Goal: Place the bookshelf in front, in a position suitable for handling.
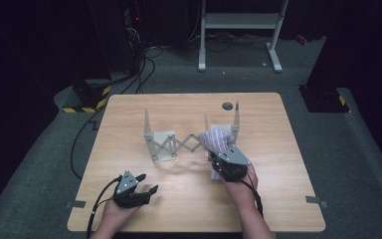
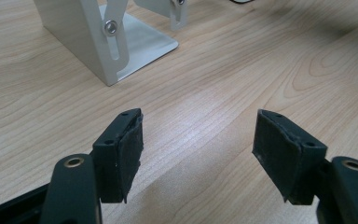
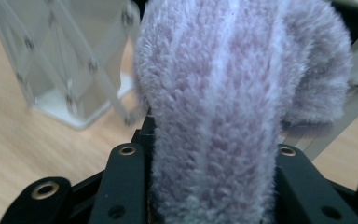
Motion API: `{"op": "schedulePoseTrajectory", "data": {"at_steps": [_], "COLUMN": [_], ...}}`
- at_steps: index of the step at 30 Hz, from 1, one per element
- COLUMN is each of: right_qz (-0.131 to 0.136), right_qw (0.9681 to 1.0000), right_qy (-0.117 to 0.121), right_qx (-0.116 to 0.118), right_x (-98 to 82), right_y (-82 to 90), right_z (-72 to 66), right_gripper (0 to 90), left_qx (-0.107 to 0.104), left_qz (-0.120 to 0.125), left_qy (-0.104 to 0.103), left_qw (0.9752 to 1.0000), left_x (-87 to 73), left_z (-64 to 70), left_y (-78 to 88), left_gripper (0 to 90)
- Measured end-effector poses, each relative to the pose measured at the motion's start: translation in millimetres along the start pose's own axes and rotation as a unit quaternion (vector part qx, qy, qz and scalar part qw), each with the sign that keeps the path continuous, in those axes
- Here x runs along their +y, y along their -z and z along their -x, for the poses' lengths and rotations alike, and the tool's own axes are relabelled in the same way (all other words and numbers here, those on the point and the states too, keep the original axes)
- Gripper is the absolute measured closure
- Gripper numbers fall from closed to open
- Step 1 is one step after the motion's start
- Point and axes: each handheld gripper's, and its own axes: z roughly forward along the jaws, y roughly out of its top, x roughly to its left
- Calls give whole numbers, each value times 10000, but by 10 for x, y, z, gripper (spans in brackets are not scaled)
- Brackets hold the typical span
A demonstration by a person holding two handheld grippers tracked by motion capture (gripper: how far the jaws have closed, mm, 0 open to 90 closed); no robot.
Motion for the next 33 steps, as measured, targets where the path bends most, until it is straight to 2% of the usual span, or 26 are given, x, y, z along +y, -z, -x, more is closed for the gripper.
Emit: {"op": "schedulePoseTrajectory", "data": {"at_steps": [3, 5, 13, 19, 22, 25, 27, 33], "right_qz": [174, 137, -491, -690, -1059, -1560, -1769, -1823], "right_qw": [9998, 9998, 9984, 9971, 9938, 9866, 9827, 9817], "right_qy": [-52, -101, -245, -301, -324, -410, -423, -320], "right_qx": [10, 53, 128, 77, 121, 254, 350, 441], "right_x": [49, 37, -208, -309, -380, -468, -514, -535], "right_y": [55, 44, -203, -306, -383, -480, -523, -527], "right_z": [8, 8, 8, 20, 28, 42, 44, -7], "right_gripper": [636, 637, 644, 651, 653, 653, 652, 652], "left_qx": [14, 19, 2, -17, -14, -19, -27, -50], "left_qz": [11, 19, 20, -3, -9, -4, -14, -13], "left_qy": [12, 23, 23, -10, -10, -26, -17, -27], "left_qw": [10000, 10000, 10000, 10000, 10000, 10000, 10000, 10000], "left_x": [-4, -4, 1, 2, 2, 4, 5, 11], "left_z": [-2, -2, -2, 11, 11, 10, 12, 17], "left_y": [7, 10, 7, -5, -6, -7, -10, -21], "left_gripper": [331, 331, 331, 331, 331, 331, 331, 331]}}
